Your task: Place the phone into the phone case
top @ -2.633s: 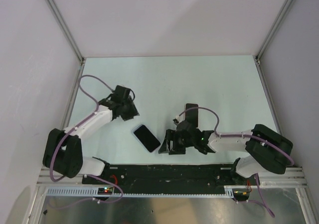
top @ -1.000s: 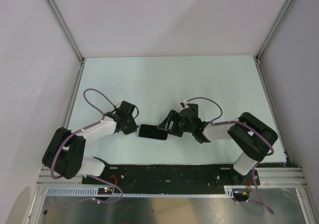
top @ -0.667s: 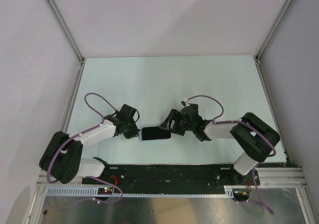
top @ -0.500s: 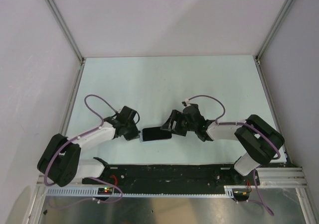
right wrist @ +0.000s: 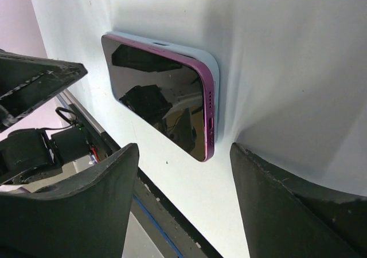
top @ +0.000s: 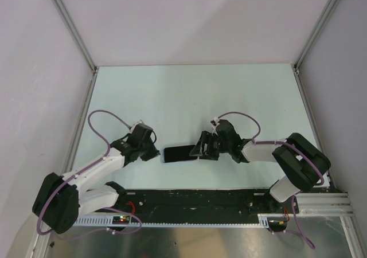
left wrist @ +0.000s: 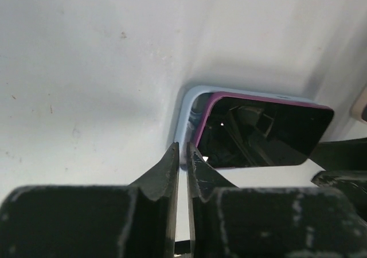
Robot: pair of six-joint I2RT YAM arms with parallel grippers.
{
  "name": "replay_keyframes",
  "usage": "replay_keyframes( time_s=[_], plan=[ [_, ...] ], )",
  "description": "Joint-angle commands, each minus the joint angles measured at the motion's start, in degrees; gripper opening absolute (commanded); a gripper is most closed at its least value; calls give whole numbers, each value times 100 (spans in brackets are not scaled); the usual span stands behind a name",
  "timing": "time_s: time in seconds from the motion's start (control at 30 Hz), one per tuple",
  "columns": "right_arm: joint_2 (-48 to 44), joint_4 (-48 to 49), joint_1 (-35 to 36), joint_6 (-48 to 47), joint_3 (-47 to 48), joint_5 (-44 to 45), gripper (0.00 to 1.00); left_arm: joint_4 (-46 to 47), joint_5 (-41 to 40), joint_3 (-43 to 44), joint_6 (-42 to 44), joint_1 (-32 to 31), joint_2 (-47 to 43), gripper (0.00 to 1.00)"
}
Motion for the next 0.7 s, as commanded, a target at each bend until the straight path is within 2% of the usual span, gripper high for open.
replay_keyframes(
  time_s=[0.0,0.27,0.67],
  plan=[
    [-52,210,-71,-140,-25,-245,68,-39,-120,338,352,-116,-294,14],
    [229,613,-90,-33,-26,-285,53,25,10,687,436,-457,371,15],
    [349,773,-102,-14,-26,-268,51,426,174,573,438,-488,982,12]
  ],
)
